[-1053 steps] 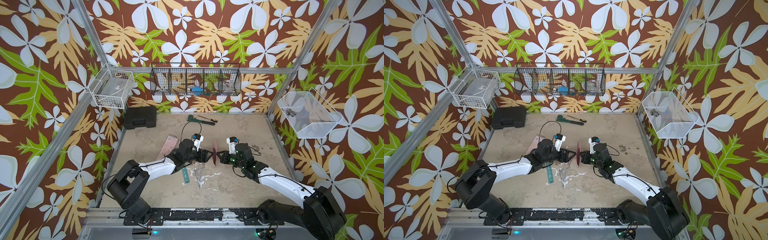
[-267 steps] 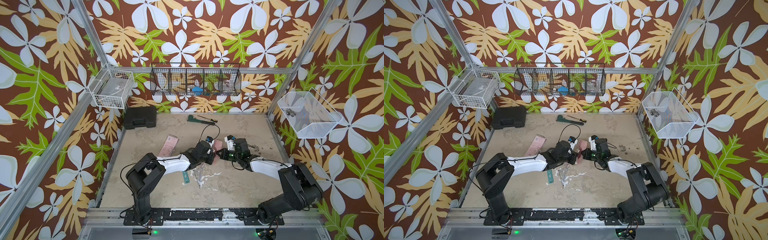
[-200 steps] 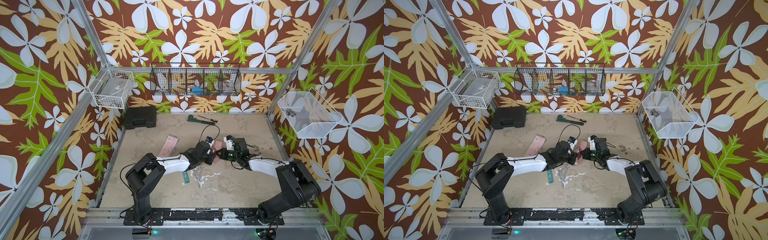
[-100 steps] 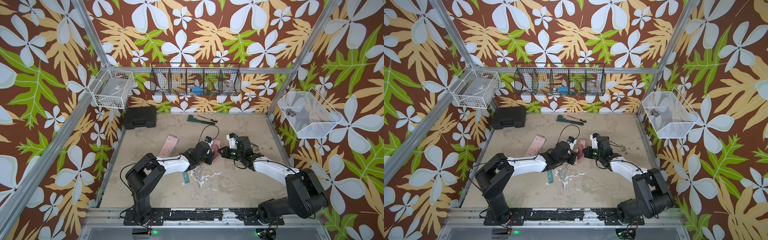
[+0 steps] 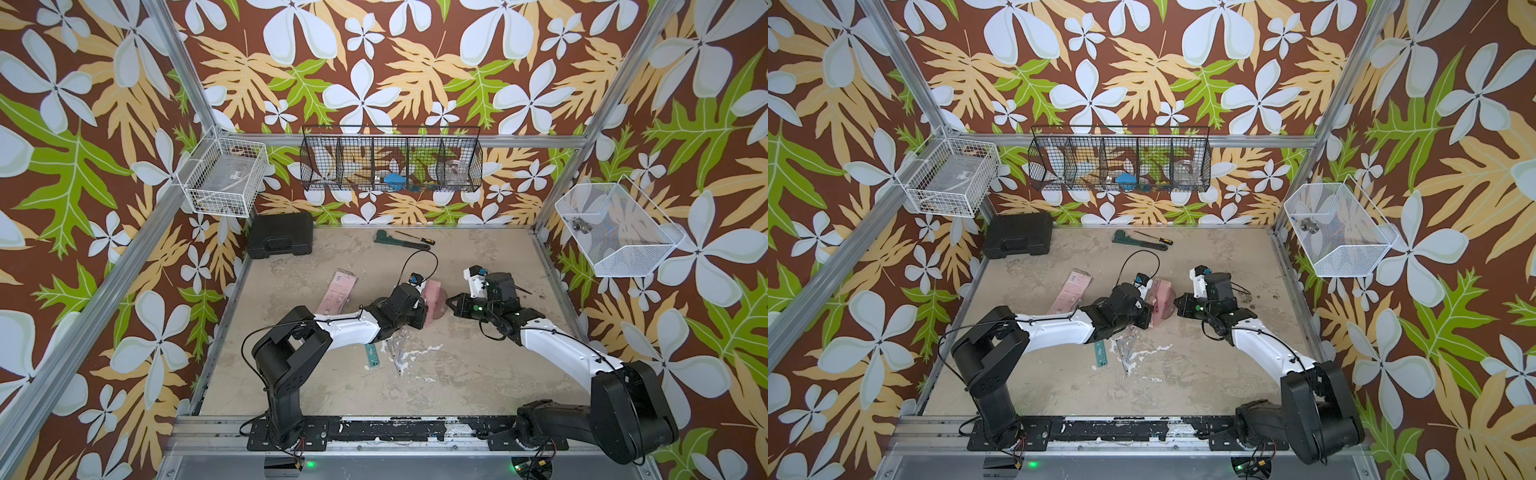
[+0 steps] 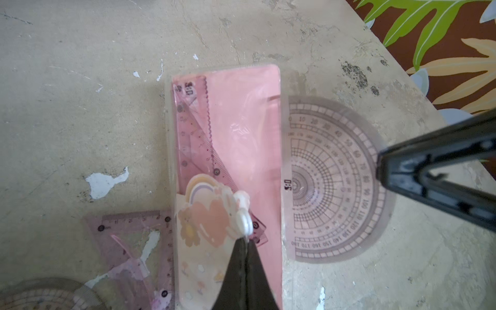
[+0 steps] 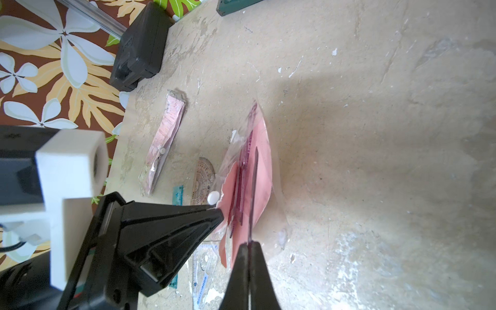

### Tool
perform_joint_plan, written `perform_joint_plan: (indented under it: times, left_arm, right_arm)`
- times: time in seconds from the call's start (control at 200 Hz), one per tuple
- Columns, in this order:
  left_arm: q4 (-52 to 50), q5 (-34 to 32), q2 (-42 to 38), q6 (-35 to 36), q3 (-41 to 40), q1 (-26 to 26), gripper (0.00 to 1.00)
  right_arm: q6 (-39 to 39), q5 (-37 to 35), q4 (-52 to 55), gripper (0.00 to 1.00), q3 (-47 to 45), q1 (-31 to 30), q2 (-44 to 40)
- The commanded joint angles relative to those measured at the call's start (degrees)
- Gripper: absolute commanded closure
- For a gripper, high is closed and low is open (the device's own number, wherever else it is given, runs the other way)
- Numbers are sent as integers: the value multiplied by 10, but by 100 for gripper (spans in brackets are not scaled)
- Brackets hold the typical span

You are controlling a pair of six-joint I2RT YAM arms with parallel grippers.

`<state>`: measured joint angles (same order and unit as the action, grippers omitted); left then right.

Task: Open the ruler set and take out the ruler
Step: Place the ruler at the center of the board.

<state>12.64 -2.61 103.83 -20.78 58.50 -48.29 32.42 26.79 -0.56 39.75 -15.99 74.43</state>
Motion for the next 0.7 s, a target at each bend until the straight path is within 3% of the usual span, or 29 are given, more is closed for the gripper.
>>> perform_joint_plan:
  times: [0.0, 0.225, 0.42, 0.691]
  left_arm:
    - [-3, -7, 4, 0, 4, 0, 100]
    - [2, -1, 6, 0, 5, 0, 100]
    - [5, 10, 1, 1, 5, -1, 100]
    - [12, 5, -19, 1, -10, 0, 100]
  right_arm:
    - [-9, 20, 17, 100, 7, 9, -12]
    - [4, 53, 22, 100, 15, 101, -68]
    - [75, 68, -69, 100, 2, 202, -52]
    - [191, 41, -226, 100, -28, 236, 29]
